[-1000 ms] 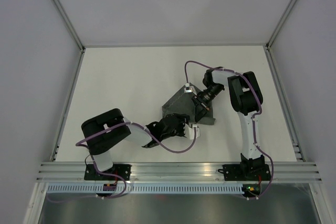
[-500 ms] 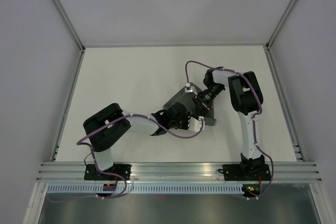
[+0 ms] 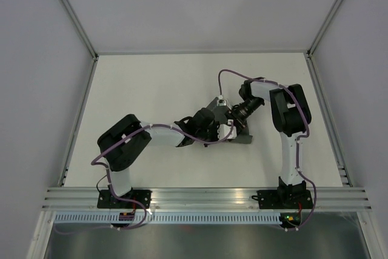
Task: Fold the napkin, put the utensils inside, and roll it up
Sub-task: Roll the napkin at the center of the board.
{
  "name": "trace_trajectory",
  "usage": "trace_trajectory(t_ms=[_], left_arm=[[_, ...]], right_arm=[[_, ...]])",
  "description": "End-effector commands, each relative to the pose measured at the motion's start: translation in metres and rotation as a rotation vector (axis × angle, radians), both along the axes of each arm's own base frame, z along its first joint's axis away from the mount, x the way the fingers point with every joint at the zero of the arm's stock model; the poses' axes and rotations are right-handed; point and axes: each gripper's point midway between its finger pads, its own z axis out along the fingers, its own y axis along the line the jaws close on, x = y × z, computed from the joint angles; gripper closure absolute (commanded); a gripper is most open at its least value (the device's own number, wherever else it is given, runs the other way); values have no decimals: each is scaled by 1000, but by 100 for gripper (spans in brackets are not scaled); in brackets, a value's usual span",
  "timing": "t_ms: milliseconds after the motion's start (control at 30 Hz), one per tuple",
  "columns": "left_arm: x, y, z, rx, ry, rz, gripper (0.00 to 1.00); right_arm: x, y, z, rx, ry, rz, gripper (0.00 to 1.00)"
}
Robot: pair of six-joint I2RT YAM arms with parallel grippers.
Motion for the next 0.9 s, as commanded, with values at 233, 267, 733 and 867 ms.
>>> trace_trajectory(t_ms=[233, 267, 733, 867], left_arm=[[-80, 23, -49, 19, 630, -14, 98], [-82, 22, -49, 15, 656, -17, 98], [-107, 33, -76, 43, 961, 19, 98], [-105, 35, -78, 29, 987, 37, 98]], right_arm=[[79, -28, 80, 171, -387, -327, 48], [83, -33, 82, 165, -427, -338, 47], [0, -59, 57, 36, -933, -16, 41], [-22, -48, 43, 15, -953, 56, 40]])
